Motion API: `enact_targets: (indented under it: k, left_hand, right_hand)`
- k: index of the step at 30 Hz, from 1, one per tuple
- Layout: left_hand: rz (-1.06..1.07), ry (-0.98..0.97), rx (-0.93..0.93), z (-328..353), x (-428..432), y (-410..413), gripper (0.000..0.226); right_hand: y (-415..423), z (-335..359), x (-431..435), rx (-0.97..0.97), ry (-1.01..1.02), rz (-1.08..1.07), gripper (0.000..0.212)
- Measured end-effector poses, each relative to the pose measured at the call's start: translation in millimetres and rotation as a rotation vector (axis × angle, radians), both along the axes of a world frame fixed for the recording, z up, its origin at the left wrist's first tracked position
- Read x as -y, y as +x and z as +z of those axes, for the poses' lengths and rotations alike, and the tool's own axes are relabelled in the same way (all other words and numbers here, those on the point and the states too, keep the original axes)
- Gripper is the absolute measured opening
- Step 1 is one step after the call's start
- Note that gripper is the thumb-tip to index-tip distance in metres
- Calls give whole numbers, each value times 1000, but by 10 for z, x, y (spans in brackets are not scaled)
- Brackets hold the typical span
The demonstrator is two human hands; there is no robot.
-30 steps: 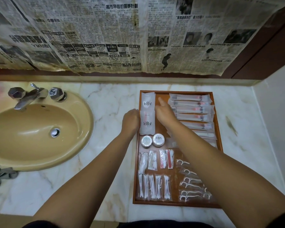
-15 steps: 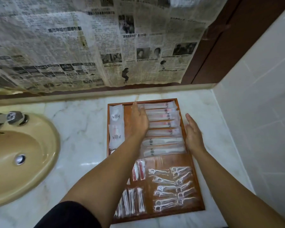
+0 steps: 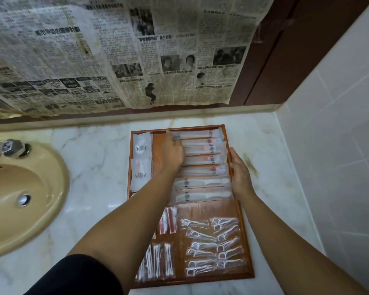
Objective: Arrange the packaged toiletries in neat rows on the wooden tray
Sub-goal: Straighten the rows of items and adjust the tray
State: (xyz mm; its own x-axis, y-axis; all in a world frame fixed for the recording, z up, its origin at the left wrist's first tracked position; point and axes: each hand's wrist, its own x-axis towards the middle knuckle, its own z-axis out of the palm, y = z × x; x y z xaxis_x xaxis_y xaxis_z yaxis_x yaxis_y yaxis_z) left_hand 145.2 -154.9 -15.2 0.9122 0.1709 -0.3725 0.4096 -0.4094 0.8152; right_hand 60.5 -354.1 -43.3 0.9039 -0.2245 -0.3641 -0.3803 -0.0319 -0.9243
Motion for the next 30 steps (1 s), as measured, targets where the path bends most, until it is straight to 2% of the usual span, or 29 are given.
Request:
enact_targets:
  k: [5,7,9,12,17,21,30]
  left_hand:
    - [-51,-36,30,-100,3,-51,56]
    - [27,-21,62,-94,-11,-103,55]
    - [151,-97,105,-102,-10,-207,54]
    - [232,-163,131,-169,23,-474,53]
    - [193,-127,119,-260,106,-669,52]
    - [157,-81,135,-232,125,-663,53]
    - [162,-115,105,-190,61,-837,57]
  right_hand:
    - [18,-23,25,-6,22,0,51]
    - [9,-46,64,-3,43,24,55]
    - [4,-72,123,4,62,49,63]
    - [-6,-139,192,13,94,92,63]
    - [-9,-214,237,14,154,76,67]
    - [-17,-193,227,26,121,95,63]
    - [-165,-160,234,34,96,109,62]
